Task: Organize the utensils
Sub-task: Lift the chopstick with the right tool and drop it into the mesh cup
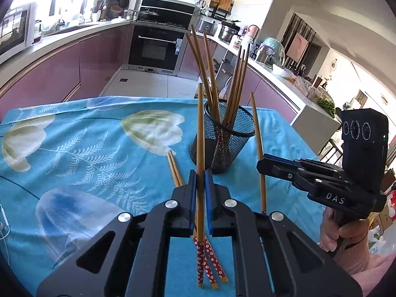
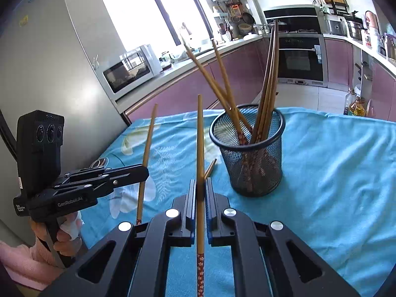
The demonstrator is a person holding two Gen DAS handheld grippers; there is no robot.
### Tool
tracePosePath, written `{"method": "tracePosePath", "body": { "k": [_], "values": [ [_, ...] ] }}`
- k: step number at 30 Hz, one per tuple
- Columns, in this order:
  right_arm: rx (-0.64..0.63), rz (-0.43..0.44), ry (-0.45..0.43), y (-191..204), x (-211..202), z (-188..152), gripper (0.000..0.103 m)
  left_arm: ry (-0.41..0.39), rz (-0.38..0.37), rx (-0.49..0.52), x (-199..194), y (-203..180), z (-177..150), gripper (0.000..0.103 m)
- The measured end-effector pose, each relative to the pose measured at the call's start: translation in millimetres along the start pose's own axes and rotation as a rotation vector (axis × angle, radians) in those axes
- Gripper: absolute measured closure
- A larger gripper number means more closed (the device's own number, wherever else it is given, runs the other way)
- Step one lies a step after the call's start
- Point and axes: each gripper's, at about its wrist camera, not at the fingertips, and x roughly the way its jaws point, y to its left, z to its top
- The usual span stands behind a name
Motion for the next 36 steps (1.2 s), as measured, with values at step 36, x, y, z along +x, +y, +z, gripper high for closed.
{"method": "tracePosePath", "body": {
  "k": [36],
  "values": [
    [-0.119,-0.035,-0.309,-5,-72,106,0.097,-0.249,-0.073,0.083,-48,-55,118,0.096]
  ]
}}
